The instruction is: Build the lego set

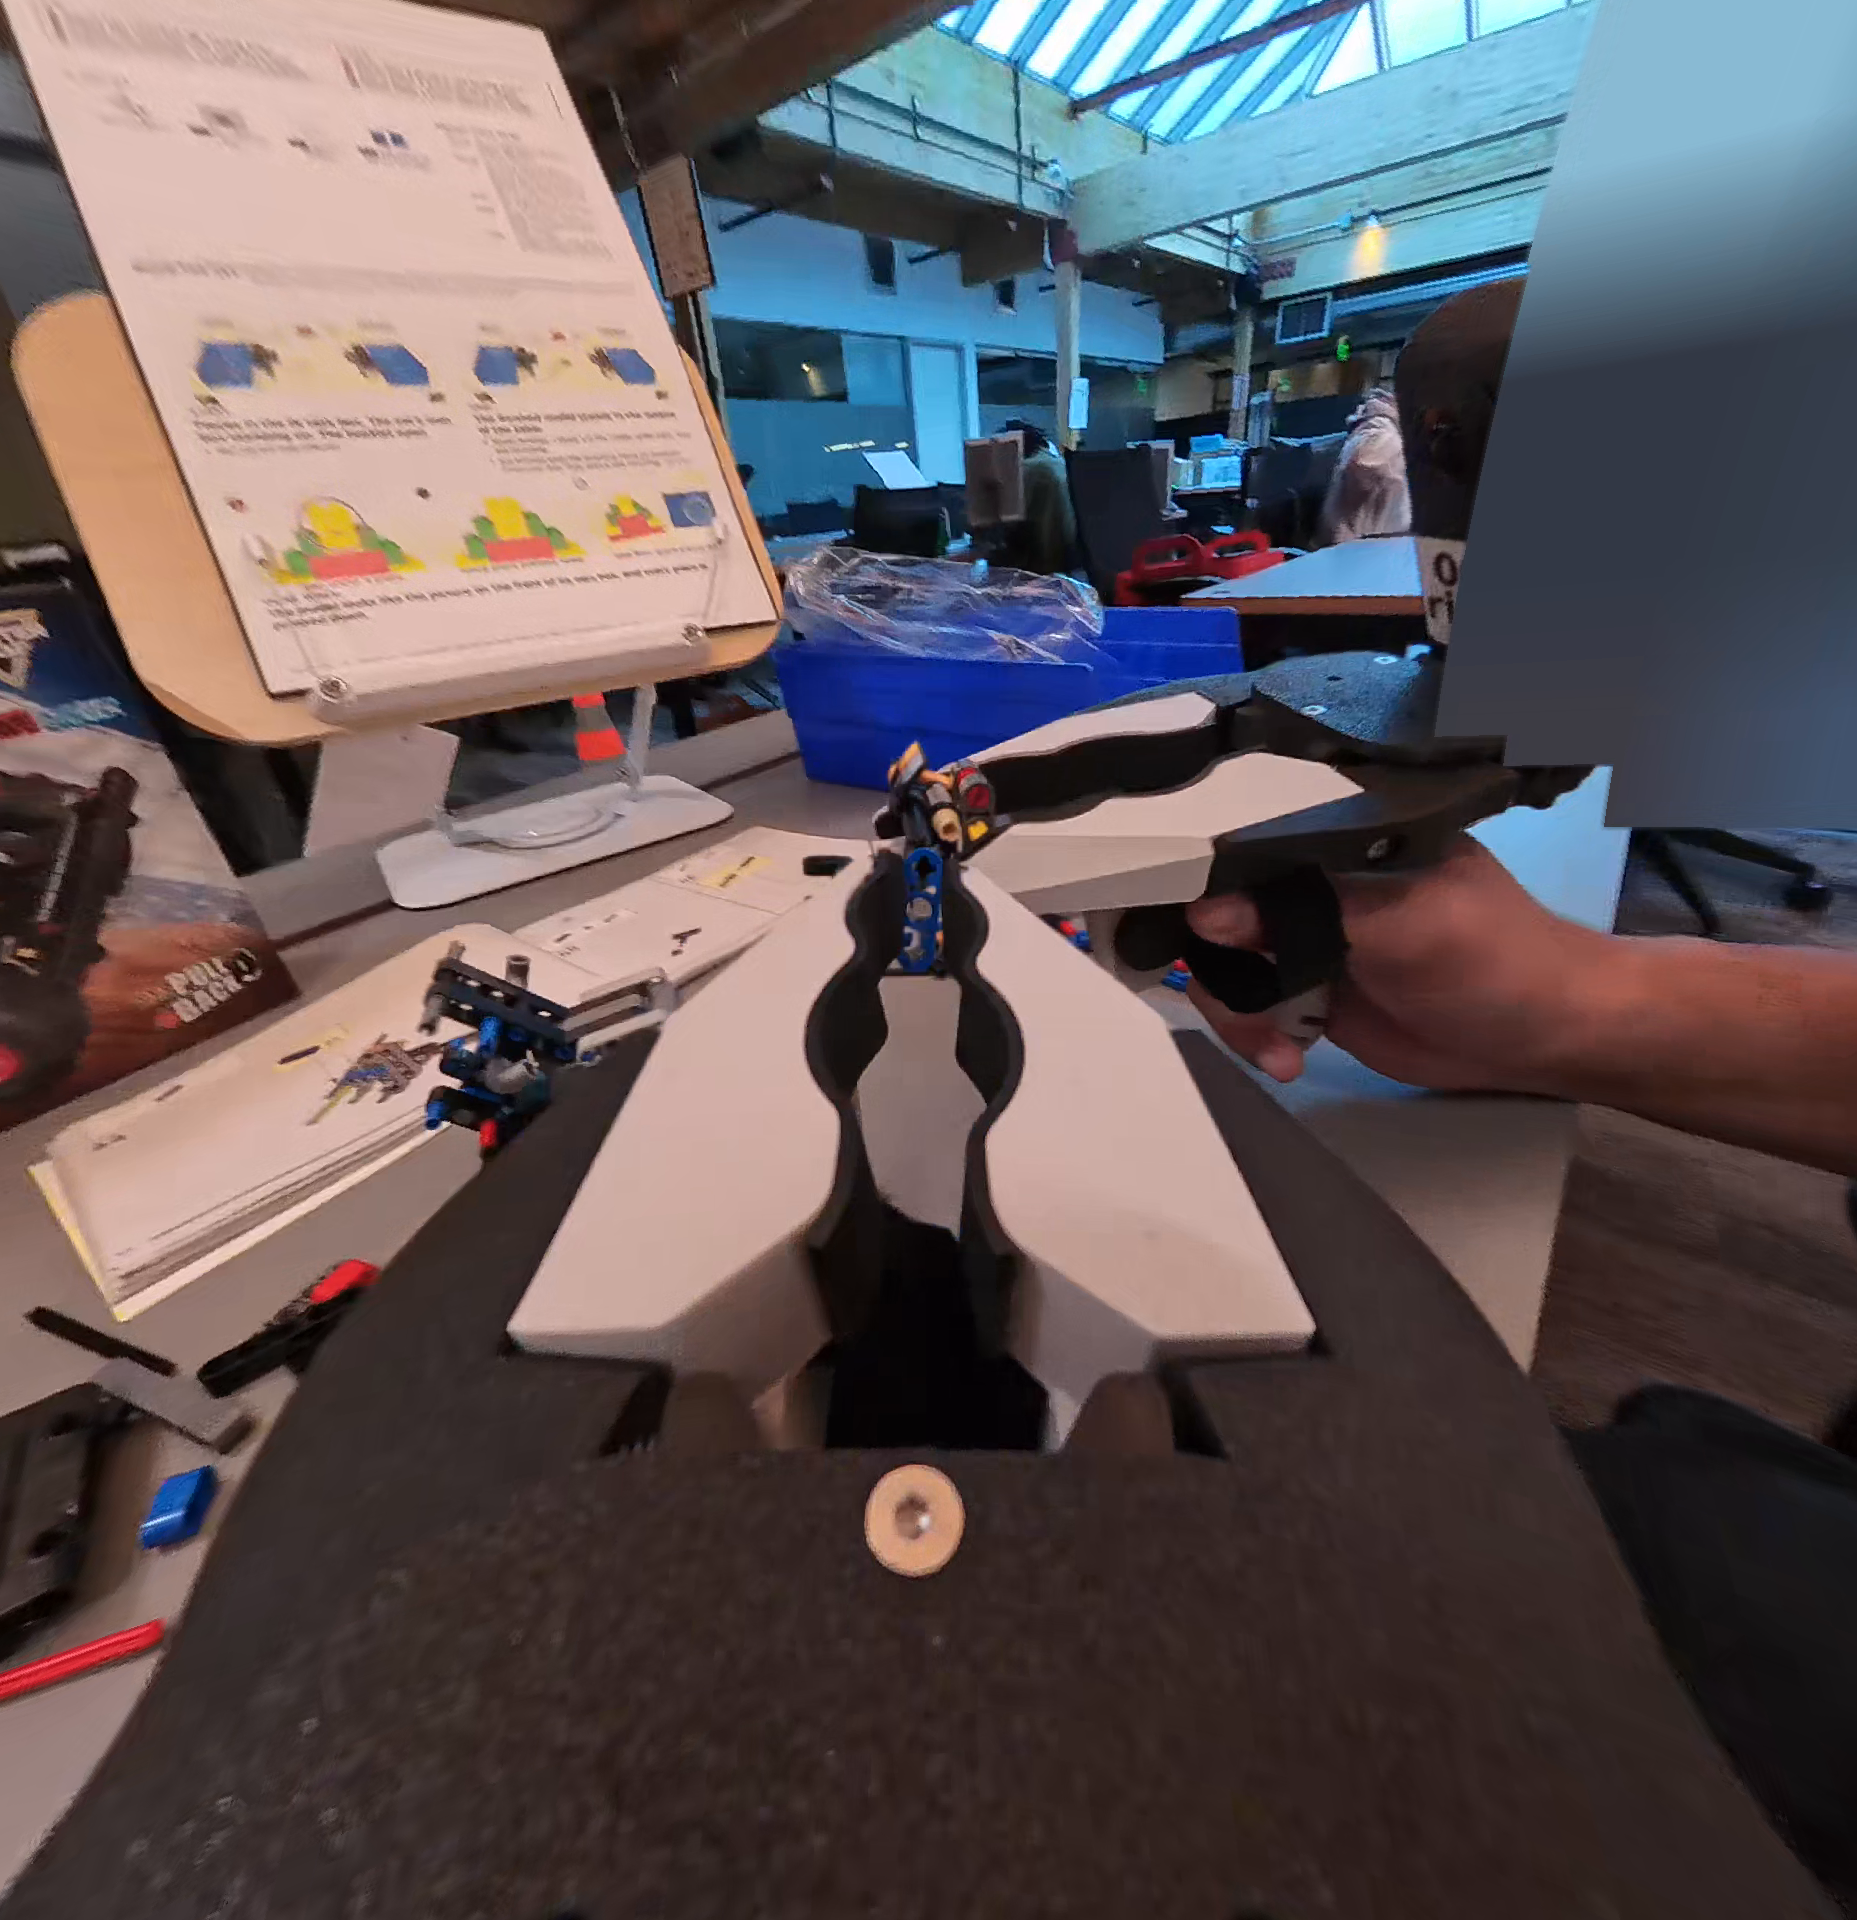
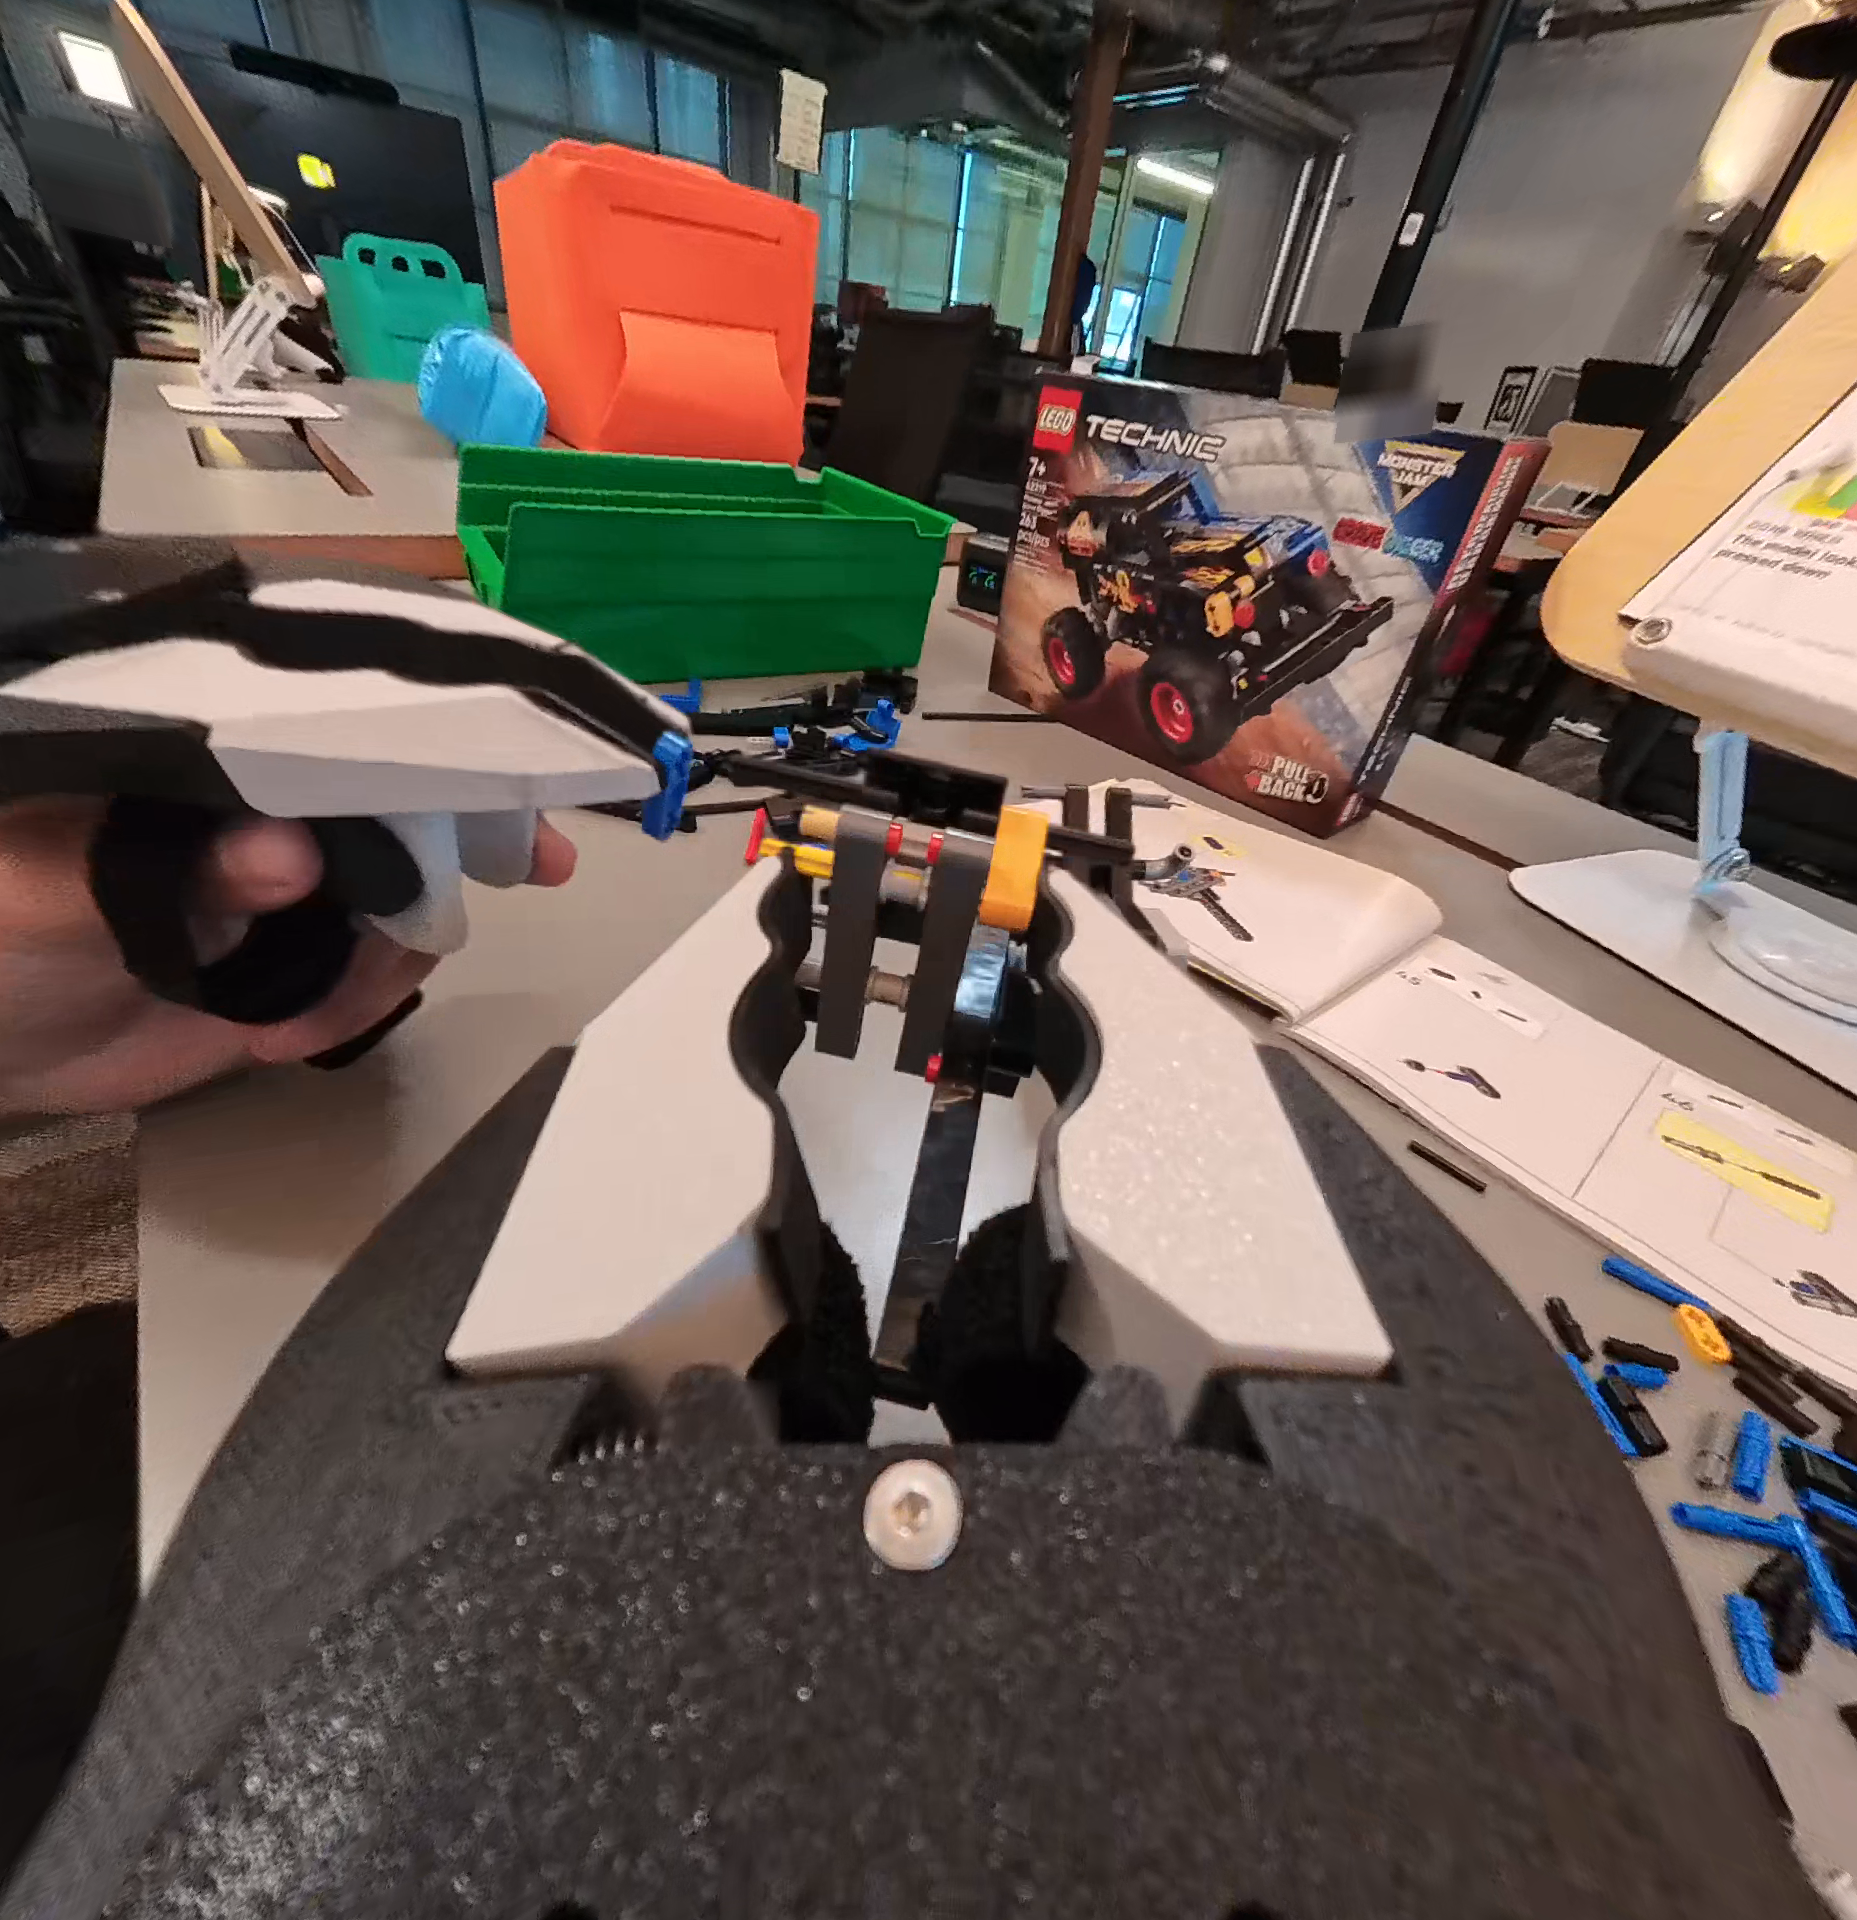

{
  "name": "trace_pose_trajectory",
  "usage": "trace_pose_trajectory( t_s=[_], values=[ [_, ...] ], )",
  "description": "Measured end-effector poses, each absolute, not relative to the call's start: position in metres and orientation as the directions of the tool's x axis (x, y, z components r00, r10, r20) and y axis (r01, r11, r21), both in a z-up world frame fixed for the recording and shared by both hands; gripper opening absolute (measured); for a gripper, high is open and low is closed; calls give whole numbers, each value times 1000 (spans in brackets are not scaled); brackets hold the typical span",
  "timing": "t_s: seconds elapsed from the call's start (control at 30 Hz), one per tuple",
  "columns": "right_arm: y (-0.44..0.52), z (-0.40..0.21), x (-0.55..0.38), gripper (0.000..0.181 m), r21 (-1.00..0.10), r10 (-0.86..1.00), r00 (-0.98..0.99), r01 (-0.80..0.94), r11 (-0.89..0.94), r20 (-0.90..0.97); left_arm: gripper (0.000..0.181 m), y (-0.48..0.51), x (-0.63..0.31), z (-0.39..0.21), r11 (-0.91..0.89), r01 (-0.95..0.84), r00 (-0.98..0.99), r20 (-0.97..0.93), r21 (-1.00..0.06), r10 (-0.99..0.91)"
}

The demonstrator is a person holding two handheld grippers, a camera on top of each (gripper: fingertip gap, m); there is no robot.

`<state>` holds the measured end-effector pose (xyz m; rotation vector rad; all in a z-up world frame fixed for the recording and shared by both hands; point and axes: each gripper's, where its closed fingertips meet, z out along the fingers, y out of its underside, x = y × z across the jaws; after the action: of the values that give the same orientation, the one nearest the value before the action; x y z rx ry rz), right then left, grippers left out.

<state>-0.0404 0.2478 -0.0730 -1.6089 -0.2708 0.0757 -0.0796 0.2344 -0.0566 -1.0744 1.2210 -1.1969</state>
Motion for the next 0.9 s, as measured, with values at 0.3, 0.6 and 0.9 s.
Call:
trace_pose_trajectory(
  t_s=[0.3, 0.6, 0.9],
  values=[
    [250, -79, -44, 41, -991, 234, 967, 119, -62, 102, 5, 235, -74, -53, 67, 116, -54, -73, -991, -996],
    [249, -73, -43, 41, -996, 239, 969, 77, -41, 65, 5, 237, -73, -54, 35, 115, -52, -41, -993, -998],
    [250, -72, -37, 41, -993, 184, 977, 111, -34, 102, 5, 232, -68, -52, 6, 133, -43, -12, -991, -999]
  ],
)
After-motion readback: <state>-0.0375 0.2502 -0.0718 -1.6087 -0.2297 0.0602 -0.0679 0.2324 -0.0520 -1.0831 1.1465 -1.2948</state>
